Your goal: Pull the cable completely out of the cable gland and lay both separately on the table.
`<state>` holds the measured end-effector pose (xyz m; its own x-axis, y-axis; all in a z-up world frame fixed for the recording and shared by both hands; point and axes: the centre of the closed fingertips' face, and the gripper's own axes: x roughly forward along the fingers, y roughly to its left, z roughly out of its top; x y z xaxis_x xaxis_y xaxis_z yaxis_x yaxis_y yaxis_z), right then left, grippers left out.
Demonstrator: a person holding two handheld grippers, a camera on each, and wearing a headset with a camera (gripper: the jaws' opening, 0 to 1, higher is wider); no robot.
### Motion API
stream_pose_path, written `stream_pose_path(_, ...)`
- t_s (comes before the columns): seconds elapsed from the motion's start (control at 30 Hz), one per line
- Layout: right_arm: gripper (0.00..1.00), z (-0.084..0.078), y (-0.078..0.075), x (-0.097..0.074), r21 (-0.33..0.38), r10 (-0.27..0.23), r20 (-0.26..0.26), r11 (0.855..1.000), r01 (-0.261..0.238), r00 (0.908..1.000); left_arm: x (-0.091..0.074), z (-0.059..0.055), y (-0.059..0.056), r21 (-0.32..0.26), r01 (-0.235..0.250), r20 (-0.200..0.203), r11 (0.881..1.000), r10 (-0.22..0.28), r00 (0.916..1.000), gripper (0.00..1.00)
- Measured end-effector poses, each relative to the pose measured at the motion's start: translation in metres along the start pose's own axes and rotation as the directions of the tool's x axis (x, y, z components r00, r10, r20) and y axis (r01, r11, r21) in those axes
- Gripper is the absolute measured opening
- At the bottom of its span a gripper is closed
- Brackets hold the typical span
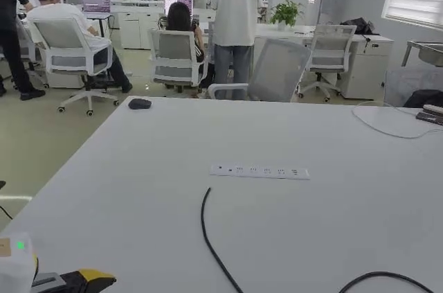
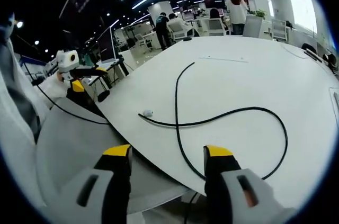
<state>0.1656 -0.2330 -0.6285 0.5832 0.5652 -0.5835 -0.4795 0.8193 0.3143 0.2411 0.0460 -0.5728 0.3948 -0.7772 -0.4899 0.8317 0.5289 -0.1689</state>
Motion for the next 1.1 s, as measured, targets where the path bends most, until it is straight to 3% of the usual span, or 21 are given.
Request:
stream_pose_path(0.17, 0.56, -0.002, 0.002, 0.002, -0.005, 0.003, -0.020, 1.000, -0.003, 0.9998, 0.000, 0.007, 0.002, -0.023, -0.007, 0.035, 1.000, 0.008, 0.9994, 0.81)
stream_pose_path(0.4, 0.56, -0.002, 0.004, 0.008, 0.001, 0.016, -0.030, 1.000, -0.016, 0.9994, 0.006, 0.005, -0.005, -0.023, 0.002, 0.023, 1.000, -0.001, 0.9997, 0.79)
stream_pose_path(0.83, 0.56, -0.009, 0.009, 0.013, -0.005, 0.035, -0.061, 0.999, -0.035, 0.9976, 0.005, 0.007, -0.004, -0.041, -0.002, 0.043, 0.999, 0.004, 0.9991, 0.77)
stream_pose_path(1.1, 0.56, -0.013, 0.009, 0.013, 0.001, 0.032, -0.068, 0.999, -0.032, 0.9972, 0.006, 0.006, -0.006, -0.036, -0.002, 0.034, 0.999, 0.003, 0.9994, 0.76)
